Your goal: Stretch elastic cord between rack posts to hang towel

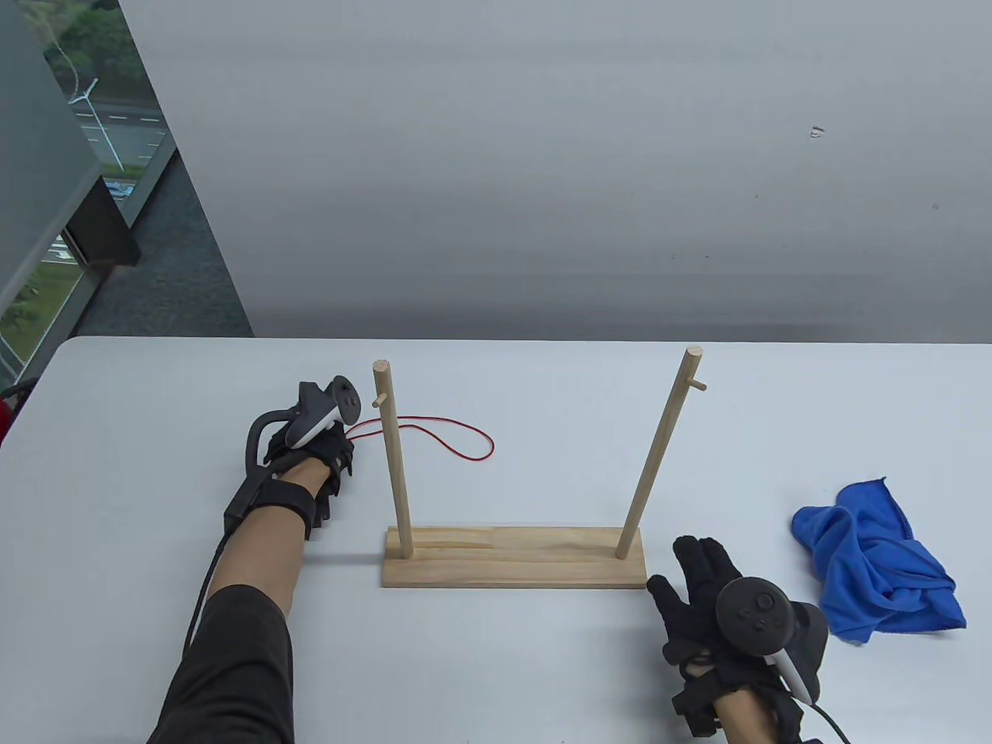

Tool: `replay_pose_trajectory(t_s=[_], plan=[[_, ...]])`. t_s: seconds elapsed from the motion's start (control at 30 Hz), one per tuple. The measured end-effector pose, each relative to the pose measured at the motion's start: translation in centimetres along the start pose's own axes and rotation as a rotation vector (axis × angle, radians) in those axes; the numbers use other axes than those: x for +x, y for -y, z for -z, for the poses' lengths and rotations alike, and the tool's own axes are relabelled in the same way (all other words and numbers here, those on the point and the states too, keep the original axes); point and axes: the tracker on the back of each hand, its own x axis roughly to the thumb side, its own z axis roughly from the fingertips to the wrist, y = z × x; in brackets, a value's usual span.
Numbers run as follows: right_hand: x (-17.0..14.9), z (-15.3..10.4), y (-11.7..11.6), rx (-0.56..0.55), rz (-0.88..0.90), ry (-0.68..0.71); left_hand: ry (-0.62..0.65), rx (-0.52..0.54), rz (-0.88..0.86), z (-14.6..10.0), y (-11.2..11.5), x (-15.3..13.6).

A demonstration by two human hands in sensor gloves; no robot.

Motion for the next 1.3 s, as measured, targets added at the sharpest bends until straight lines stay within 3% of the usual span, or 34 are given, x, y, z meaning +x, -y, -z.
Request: replay_pose_trajectory(t_s=[0.37, 0.57, 0.87, 1.3], plan=[[-0.1, 0.0, 0.1, -0.011, 0.002, -0.007, 0.034, 0.033, 0.046, -0.3, 0.1, 0.6], [-0.2, -0.2, 0.4, -0.028, 0.001, -0.006, 0.054, 0.112, 0.037, -1.5, -1.4, -0.1], [-0.2, -0.3, 0.4, -0.031, 0.006, -0.001, 0.097, 0.255, 0.042, -4.9, -6.2, -1.2], [-0.1, -0.5, 0.5, -0.050, 0.024, 0.012, 0.179, 0.373, -0.079, -10.7, -13.9, -2.4]])
